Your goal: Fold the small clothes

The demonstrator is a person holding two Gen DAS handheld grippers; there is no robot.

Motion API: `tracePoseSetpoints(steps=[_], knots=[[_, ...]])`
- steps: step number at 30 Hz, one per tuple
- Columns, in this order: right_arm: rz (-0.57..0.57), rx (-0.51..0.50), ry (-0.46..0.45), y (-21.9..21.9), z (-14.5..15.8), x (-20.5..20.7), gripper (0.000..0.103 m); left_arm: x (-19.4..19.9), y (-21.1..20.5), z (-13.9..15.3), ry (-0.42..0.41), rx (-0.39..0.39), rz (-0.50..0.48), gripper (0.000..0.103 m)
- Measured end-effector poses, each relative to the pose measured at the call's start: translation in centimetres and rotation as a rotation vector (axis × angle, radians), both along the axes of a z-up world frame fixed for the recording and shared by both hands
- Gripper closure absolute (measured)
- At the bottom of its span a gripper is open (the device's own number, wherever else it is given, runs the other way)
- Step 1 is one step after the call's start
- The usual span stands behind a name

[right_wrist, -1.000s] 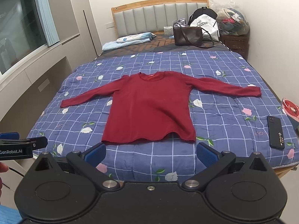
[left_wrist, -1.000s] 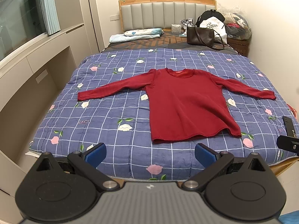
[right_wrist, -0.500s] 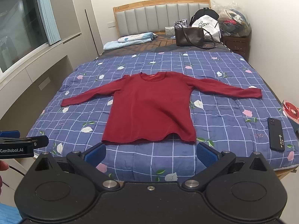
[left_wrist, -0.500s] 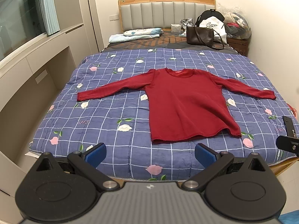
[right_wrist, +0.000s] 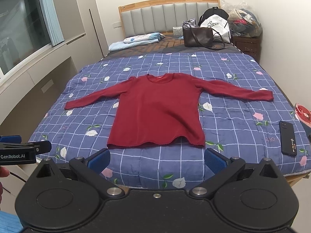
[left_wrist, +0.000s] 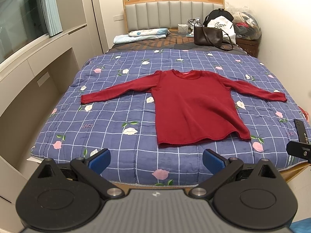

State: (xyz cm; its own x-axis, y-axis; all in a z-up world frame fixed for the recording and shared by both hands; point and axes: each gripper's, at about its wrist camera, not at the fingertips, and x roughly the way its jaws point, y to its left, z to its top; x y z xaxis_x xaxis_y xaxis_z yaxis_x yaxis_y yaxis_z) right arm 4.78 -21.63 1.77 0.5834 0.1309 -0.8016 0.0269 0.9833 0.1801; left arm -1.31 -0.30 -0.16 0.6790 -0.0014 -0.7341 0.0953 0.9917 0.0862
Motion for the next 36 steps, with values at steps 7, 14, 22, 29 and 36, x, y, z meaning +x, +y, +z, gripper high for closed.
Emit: tracePoseSetpoints(steps=[7, 14, 22, 29, 36], knots=[[-0.001, -0.001, -0.002, 0.0, 0.0, 0.0, 0.0, -0.1, 0.0, 0.1, -0.001, -0.001, -0.003, 0.0], [-0.001, -0.001, -0.002, 0.0, 0.0, -0.1, 0.0, -0.2, 0.0, 0.3, -0.002, -0.001, -0.008, 0.0], [-0.004, -0.014, 0.008, 0.0, 0.1, -0.2, 0.0, -0.1, -0.1, 0.1, 0.006, 0.001, -0.009, 0.0], [-0.138, -0.118, 0.066, -0.1, 0.1, 0.7, 0.0, 0.3, 0.2, -0.2, 0.024, 0.006, -0.006, 0.0], [-0.176, -0.054, 0.121, -0.5, 0.4, 2.2, 0.0, 1.1, 0.5, -0.1, 0.044, 0.018, -0.004, 0.0]])
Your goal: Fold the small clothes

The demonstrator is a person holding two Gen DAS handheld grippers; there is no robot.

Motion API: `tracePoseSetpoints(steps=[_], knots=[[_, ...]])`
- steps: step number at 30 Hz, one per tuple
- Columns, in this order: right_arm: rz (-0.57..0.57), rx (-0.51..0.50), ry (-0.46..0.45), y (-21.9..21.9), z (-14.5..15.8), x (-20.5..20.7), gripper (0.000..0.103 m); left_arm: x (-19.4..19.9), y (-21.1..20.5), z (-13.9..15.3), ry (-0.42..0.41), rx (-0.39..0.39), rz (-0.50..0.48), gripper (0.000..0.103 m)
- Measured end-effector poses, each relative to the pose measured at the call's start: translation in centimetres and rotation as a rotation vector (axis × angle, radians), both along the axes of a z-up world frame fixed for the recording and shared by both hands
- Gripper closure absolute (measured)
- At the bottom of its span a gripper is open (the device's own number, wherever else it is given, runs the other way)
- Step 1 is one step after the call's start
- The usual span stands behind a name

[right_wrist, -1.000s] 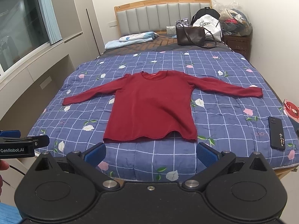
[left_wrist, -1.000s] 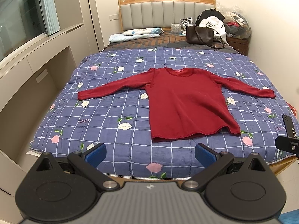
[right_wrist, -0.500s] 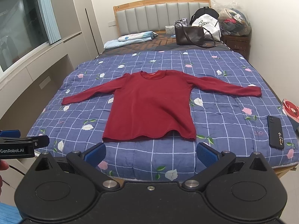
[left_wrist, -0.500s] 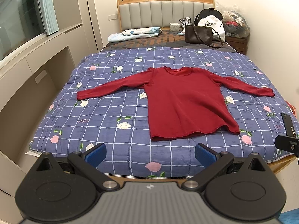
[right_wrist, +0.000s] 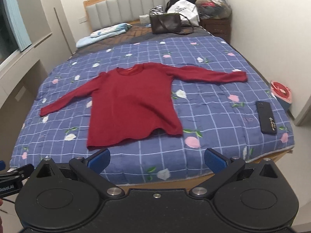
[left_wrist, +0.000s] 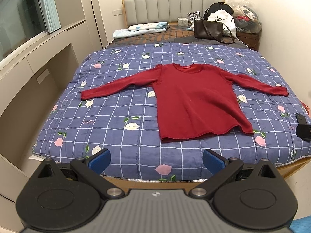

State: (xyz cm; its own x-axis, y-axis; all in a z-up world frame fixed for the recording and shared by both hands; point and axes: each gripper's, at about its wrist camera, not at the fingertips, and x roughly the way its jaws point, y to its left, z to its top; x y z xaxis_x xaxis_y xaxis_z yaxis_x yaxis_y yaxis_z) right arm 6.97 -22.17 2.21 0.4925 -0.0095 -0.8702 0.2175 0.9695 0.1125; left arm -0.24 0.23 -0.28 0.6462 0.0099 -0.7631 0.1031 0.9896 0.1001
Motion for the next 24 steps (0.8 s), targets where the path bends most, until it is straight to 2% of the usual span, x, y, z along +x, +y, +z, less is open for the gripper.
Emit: tracePoseSetpoints(steps=[6, 11, 17, 24], knots=[[0.036, -0.035, 0.032, 1.6, 1.1, 1.0, 0.0, 1.3, 0.5, 1.0, 0.001, 0.019, 0.018, 0.0], [0.03, -0.063, 0.013, 2.2, 2.8, 1.6, 0.0, 2.1, 0.6, 1.3, 0.006, 0.031, 0.027, 0.0], [0.01, -0.04, 0.007, 1.5, 3.7, 1.8, 0.0, 3.1, 0.1, 1.2, 0.034, 0.022, 0.017, 0.0], [-0.02, -0.043, 0.028, -0.7, 3.4, 2.8, 0.0, 5.1, -2.7, 0.5, 0.06, 0.016, -0.01, 0.0]])
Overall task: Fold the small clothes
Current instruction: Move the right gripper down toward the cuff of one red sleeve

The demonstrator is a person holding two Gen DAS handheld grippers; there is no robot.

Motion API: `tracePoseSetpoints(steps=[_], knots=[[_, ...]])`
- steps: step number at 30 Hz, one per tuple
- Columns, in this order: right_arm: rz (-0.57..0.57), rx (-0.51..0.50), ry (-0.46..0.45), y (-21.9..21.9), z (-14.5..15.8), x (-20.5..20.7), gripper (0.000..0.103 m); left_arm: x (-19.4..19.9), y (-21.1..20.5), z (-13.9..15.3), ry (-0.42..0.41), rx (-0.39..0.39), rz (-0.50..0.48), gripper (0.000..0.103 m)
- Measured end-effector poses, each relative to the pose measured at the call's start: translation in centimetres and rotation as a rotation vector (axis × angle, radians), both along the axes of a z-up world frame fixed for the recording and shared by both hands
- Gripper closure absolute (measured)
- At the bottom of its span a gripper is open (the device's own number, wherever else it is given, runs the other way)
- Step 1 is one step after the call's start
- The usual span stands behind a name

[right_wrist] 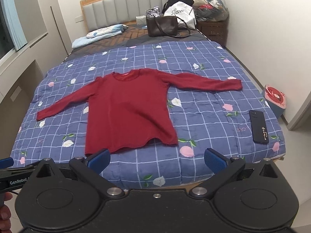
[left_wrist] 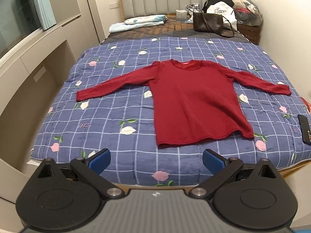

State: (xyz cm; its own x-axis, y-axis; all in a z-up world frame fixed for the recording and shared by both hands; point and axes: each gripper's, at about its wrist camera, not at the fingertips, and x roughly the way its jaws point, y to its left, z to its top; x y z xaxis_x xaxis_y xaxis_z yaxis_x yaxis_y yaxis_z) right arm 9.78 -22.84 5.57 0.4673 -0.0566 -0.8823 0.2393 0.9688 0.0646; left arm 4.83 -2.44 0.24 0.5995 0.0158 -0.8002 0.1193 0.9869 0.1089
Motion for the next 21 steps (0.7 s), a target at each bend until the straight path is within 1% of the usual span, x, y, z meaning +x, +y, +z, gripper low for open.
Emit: tracePoseSetpoints(steps=[3, 9, 14, 17, 21], knots=[[-0.001, 0.006, 0.007, -1.4, -0.5, 1.1, 0.0, 1.4, -1.7, -0.3, 0.009, 0.003, -0.005, 0.0], [0.015, 0.067, -0.002, -5.0, -1.7, 4.9, 0.0, 5.0, -5.5, -0.3, 0.008, 0.008, 0.002, 0.0], [0.044, 0.082, 0.005, -8.5, -2.7, 8.8, 0.0, 8.4, -9.3, 0.2, 0.018, 0.024, 0.042, 0.0], [0.059, 0.1, 0.015, -10.3, -3.1, 10.9, 0.0, 10.0, -11.0, 0.8, 0.03, 0.02, 0.068, 0.0], [0.087, 0.128, 0.027, -12.1, -3.8, 13.2, 0.0, 12.0, -12.8, 1.2, 0.061, 0.046, 0.104, 0.0]])
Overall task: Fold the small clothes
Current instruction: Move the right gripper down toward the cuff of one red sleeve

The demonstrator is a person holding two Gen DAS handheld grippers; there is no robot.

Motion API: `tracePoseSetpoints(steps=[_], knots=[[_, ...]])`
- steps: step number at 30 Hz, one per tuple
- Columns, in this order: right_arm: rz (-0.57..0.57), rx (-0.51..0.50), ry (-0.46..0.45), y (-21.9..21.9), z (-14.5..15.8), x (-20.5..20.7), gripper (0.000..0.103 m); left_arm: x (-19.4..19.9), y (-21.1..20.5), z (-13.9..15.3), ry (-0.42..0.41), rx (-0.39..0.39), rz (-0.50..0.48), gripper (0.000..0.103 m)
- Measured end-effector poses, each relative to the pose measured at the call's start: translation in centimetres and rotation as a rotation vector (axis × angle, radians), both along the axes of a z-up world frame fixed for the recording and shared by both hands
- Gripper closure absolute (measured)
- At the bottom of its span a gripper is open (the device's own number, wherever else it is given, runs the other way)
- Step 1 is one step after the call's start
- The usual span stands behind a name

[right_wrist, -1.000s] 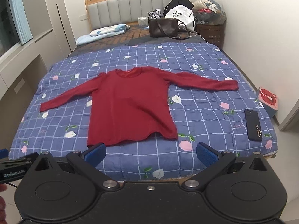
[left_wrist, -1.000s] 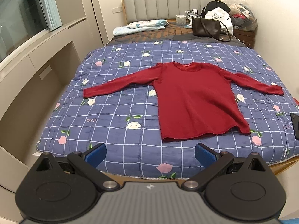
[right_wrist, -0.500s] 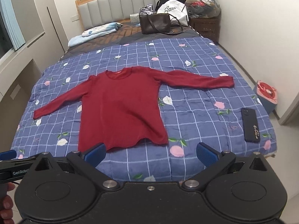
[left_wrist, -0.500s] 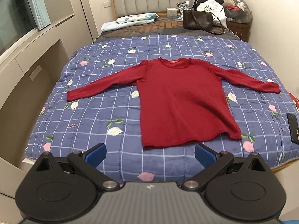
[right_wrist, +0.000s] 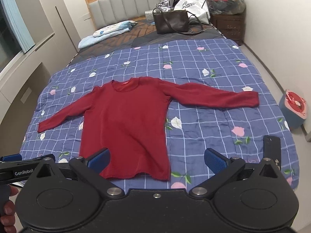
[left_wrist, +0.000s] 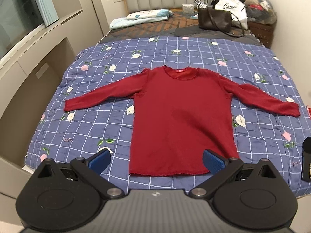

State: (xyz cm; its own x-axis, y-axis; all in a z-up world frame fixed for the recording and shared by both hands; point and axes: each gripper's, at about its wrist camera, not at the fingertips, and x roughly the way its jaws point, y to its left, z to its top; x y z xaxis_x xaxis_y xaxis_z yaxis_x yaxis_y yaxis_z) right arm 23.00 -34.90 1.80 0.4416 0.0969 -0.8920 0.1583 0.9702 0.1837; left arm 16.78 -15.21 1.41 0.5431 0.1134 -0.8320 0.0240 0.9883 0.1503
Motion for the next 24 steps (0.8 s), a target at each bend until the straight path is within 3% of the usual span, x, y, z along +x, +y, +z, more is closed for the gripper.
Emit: tracePoseSetpoints(steps=[12, 18, 24], knots=[[0.052, 0.071, 0.032, -2.1, -2.5, 4.3, 0.0, 3.9, -1.7, 1.0, 0.057, 0.062, 0.074, 0.0], [0.028, 0.069, 0.055, -0.8, -3.6, 5.6, 0.0, 5.8, -0.2, 0.8, 0.068, 0.054, 0.04, 0.0], [-0.091, 0.033, 0.062, 1.2, -3.8, 6.5, 0.0, 9.5, 2.2, 0.4, 0.057, 0.016, -0.044, 0.0]])
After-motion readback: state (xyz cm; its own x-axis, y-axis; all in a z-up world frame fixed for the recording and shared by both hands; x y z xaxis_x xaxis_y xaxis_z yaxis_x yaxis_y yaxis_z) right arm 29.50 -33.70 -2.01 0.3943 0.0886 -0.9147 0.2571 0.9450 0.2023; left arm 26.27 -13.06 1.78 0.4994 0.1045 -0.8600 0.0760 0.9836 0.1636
